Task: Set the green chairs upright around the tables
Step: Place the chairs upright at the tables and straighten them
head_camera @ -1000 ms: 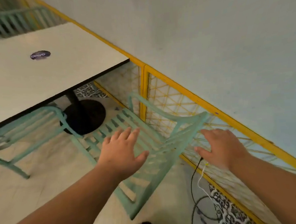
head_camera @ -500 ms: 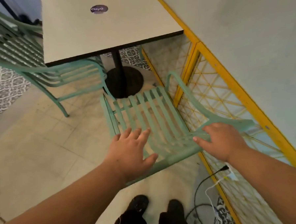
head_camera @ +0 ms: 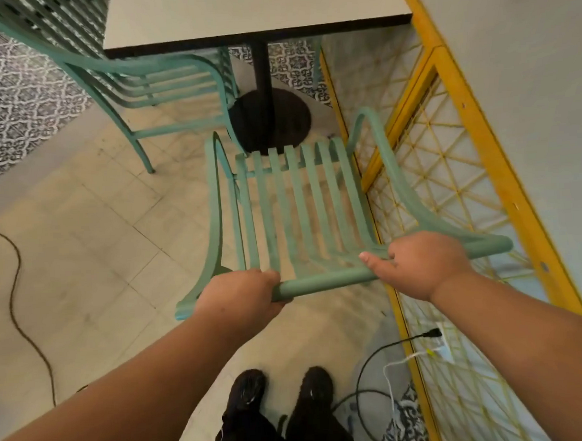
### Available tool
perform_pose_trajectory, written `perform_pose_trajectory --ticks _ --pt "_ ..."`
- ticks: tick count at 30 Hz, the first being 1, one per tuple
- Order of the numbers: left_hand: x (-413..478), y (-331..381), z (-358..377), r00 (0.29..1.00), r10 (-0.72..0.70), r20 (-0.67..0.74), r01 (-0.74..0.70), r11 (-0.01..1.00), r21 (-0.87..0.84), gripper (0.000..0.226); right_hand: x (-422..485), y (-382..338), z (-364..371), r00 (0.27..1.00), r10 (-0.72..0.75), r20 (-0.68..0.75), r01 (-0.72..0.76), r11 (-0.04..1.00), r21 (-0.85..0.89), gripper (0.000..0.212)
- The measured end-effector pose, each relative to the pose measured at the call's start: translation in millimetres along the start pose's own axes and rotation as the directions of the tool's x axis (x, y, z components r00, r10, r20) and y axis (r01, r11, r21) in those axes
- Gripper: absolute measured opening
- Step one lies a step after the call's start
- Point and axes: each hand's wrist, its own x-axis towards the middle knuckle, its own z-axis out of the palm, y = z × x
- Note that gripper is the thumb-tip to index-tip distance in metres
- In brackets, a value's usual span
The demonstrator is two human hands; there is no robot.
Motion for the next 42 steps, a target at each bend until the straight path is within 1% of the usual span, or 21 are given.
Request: perform_pose_trajectory --ticks 4,8,15,22,30,34,42 --pt "9.4 -0.4 -3.0 0.998 0.014 -0.054 -0.013 1.0 0.022 0.028 6.8 4.7 -1.4 0.999 0.006 -0.04 -0.005 1.0 0.026 0.082" --pt "24.1 -1.5 -9.8 0.998 0.016 -0.064 -0.015 1.0 0.009 0.022 16.9 9.7 -2.9 0.998 0.037 -0.05 -0.035 0.999 0.038 0.083" --pt "52.6 -1.9 -26.0 0.994 0.049 -0.096 -0.045 0.998 0.039 0.024 41.4 25.2 -6.5 0.997 0.027 -0.065 -0.027 1.0 -0.001 0.09" --pt "95.8 -9.3 -47.3 0.984 0.073 -0.165 -0.066 0.997 0.048 0.023 82.8 39.8 -22.8 0.995 0.033 -0.099 -0.04 0.997 -0.07 0.089" --pt "147.1 -16.6 -79.1 0.976 0.055 -0.212 -0.043 0.997 0.057 0.025 144.0 61.8 -40.3 0.988 0.018 -0.153 -0.032 0.996 -0.086 0.092" --pt "172.7 -22.3 -93.1 0.975 0.049 -0.216 -0.041 0.998 0.042 0.025 168.0 67.2 -50.3 0.988 0.019 -0.152 -0.032 0.996 -0.083 0.092" --pt "218.3 -25.6 -119.1 0.96 0.034 -0.279 -0.012 0.997 0.079 0.027 221.3 89.1 -65.5 0.983 0.033 -0.18 -0.054 0.992 -0.115 0.091"
